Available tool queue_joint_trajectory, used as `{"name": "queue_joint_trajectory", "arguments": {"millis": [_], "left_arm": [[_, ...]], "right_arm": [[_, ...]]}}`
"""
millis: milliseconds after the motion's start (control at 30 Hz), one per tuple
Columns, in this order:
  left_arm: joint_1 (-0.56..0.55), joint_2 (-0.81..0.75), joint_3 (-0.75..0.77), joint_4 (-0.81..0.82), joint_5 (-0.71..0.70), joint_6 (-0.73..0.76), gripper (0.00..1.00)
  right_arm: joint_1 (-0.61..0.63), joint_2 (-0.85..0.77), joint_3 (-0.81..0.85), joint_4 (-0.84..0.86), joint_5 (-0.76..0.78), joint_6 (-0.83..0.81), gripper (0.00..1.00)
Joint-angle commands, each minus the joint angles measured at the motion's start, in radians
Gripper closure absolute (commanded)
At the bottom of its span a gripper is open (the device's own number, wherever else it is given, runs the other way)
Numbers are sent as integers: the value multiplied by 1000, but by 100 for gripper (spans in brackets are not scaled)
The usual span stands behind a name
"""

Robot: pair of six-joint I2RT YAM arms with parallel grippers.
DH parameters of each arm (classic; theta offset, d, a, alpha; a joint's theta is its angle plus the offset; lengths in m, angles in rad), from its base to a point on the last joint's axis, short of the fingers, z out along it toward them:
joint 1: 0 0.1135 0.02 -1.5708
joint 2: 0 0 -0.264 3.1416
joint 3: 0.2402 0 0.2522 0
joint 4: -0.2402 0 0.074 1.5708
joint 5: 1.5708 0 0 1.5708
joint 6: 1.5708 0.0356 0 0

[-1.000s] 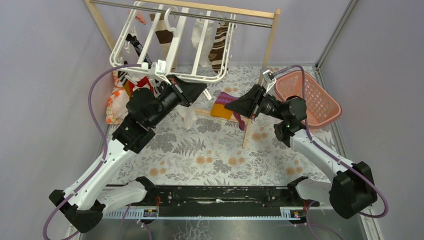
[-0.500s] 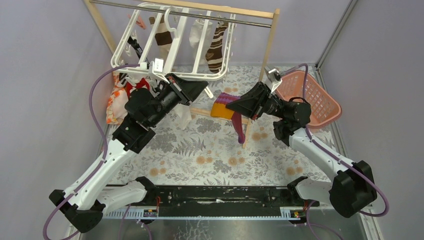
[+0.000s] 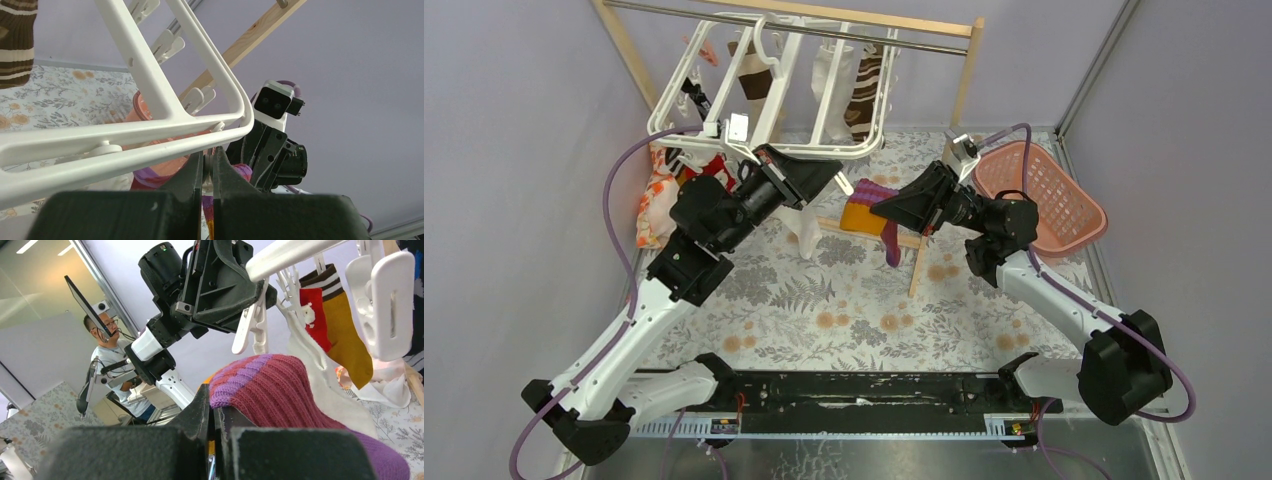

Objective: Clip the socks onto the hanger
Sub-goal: Clamp the sock onto the hanger.

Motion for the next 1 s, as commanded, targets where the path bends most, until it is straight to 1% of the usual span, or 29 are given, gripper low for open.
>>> {"name": "queue_joint_trajectory", "arguments": {"millis": [0,133,567,833,967], "left_arm": [[-1,12,14,20,30,-26,100],[-1,11,7,28,29,-36,100],[-1,24,12,54,91,-94,100],[-1,20,16,70,112,-126,100],[0,12,22,74,107,-129,100]], "right_arm": [[12,-11,49,98,7,-4,100],[12,-9,47,98,6,-11,100],[11,25,76,162,16,1,100],[13,83,86,209,22,25,100],[13,93,76,207,22,23,100]]}}
